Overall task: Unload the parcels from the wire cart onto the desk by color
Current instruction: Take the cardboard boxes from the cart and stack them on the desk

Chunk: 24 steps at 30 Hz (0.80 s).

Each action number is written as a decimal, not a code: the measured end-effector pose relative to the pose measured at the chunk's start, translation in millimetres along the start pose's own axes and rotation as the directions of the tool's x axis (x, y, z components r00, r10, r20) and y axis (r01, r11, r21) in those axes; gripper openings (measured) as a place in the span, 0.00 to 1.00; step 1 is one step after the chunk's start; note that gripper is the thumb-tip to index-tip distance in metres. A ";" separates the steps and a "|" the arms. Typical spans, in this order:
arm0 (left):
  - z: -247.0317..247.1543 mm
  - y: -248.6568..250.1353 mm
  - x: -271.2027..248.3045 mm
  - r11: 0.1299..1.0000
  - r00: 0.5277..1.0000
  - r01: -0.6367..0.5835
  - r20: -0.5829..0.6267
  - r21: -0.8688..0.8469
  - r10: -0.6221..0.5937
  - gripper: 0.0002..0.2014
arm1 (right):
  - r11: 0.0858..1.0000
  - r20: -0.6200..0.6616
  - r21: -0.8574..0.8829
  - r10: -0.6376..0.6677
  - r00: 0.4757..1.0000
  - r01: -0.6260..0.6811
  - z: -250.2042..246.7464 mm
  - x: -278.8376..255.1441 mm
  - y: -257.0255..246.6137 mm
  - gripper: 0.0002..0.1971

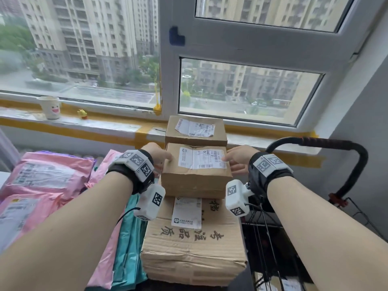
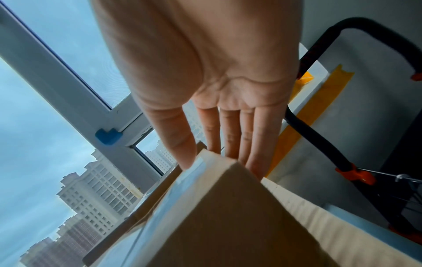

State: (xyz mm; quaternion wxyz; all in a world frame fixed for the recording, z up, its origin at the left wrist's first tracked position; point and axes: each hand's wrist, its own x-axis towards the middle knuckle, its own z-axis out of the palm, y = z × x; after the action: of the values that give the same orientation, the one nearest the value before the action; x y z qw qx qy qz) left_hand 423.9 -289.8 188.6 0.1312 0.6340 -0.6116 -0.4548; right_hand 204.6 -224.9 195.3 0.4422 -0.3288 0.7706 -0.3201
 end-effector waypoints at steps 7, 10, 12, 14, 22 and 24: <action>-0.8 -1.2 0.4 1.000 0.999 -0.025 -0.028 -0.008 0.025 0.19 | 1.000 0.001 -0.012 -0.003 1.000 0.003 2.5 1.0 2.1 0.09; -3.9 1.0 -2.3 0.992 0.985 -0.115 -0.123 0.058 0.121 0.23 | 0.999 0.010 -0.038 -0.017 1.000 0.017 -2.5 -4.5 5.0 0.11; -7.2 11.3 -8.7 0.977 0.960 -0.203 -0.185 0.069 0.212 0.23 | 0.998 -0.053 -0.043 -0.046 0.998 0.044 -12.2 -10.8 5.5 0.09; -5.5 29.4 -18.9 0.948 0.923 -0.311 -0.218 0.065 0.317 0.22 | 0.994 -0.131 -0.038 -0.107 0.986 0.103 -25.1 -16.3 10.6 0.13; 95.1 102.0 -69.6 0.779 0.778 -0.622 0.058 -0.074 0.626 0.19 | 0.999 -0.216 0.006 -0.051 0.975 0.053 -96.9 -65.9 78.1 0.07; 130.0 108.8 -84.4 0.761 0.750 -0.642 0.130 -0.093 0.649 0.19 | 1.000 -0.251 -0.010 -0.013 0.968 0.011 -114.9 -81.1 102.1 0.08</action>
State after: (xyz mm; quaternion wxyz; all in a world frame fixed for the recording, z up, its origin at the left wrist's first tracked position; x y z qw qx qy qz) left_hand 270.3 -187.3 230.6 0.2457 0.3440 -0.7913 -0.4419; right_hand 111.1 -78.4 199.9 0.3376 -0.2921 0.8200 -0.3583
